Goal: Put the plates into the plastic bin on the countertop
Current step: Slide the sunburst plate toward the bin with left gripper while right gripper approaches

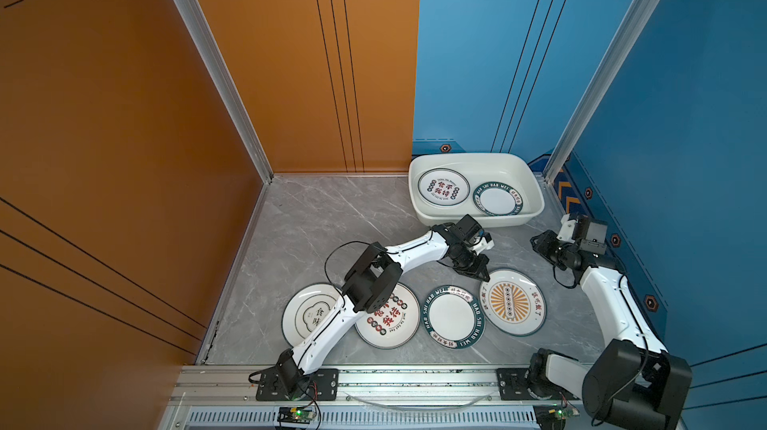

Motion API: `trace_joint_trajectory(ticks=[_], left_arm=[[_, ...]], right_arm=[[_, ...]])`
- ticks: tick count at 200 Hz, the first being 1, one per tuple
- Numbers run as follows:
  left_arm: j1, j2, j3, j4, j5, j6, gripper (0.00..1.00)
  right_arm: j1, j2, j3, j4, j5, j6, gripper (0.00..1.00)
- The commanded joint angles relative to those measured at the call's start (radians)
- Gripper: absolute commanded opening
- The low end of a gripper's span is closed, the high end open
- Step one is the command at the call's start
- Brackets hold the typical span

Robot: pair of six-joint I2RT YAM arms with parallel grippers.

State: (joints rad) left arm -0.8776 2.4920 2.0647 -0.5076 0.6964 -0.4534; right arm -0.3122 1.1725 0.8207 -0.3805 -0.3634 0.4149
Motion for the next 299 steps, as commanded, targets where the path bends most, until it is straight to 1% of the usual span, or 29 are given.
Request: trace_joint_trajectory(ticks=[1, 12, 48, 66, 73, 105, 142, 163, 189, 226, 285, 288, 299], left_arm=[[0.035, -0.118, -0.088, 0.059, -0.014, -0.012, 0.00], [0.055, -0.160, -0.146, 0.095, -0.009, -0.024, 0.00], [0.118, -0.311, -0.360, 0.247, 0.017, -0.086, 0.00], [0.150, -0.382, -0.451, 0.308, 0.036, -0.117, 0.00], [0.164, -0.409, -0.483, 0.360, 0.041, -0.128, 0.00], [0.228, -0.530, -0.627, 0.398, 0.039, -0.130, 0.00], [0.313, -0.664, -0.785, 0.417, 0.040, -0.116, 0.00], [0.351, -0.722, -0.842, 0.400, 0.045, -0.096, 0.00], [0.391, -0.788, -0.907, 0.394, 0.046, -0.085, 0.00], [0.442, -0.854, -0.976, 0.393, 0.051, -0.077, 0.00], [0.522, -0.929, -1.028, 0.391, 0.066, -0.071, 0.00], [0.526, -0.931, -1.055, 0.392, 0.066, -0.070, 0.00], [0.537, -0.938, -1.068, 0.395, 0.070, -0.072, 0.00]], right_arm=[[0.002, -0.018, -0.014, 0.028, -0.011, -0.005, 0.37], [0.000, -0.019, -0.016, 0.037, -0.023, 0.000, 0.39], [0.002, 0.002, -0.011, 0.055, -0.082, 0.002, 0.49], [0.004, 0.031, -0.008, 0.075, -0.145, 0.011, 0.53], [0.005, 0.043, -0.008, 0.088, -0.176, 0.016, 0.54], [0.037, 0.091, -0.007, 0.156, -0.309, 0.032, 0.57], [0.130, 0.151, 0.019, 0.189, -0.385, 0.025, 0.58], [0.181, 0.190, 0.039, 0.227, -0.432, 0.039, 0.58], [0.235, 0.242, 0.063, 0.257, -0.462, 0.038, 0.58], [0.297, 0.308, 0.074, 0.327, -0.531, 0.045, 0.58], [0.369, 0.359, 0.081, 0.342, -0.588, 0.016, 0.57], [0.372, 0.360, 0.081, 0.341, -0.591, 0.013, 0.57], [0.383, 0.361, 0.083, 0.334, -0.601, -0.001, 0.57]])
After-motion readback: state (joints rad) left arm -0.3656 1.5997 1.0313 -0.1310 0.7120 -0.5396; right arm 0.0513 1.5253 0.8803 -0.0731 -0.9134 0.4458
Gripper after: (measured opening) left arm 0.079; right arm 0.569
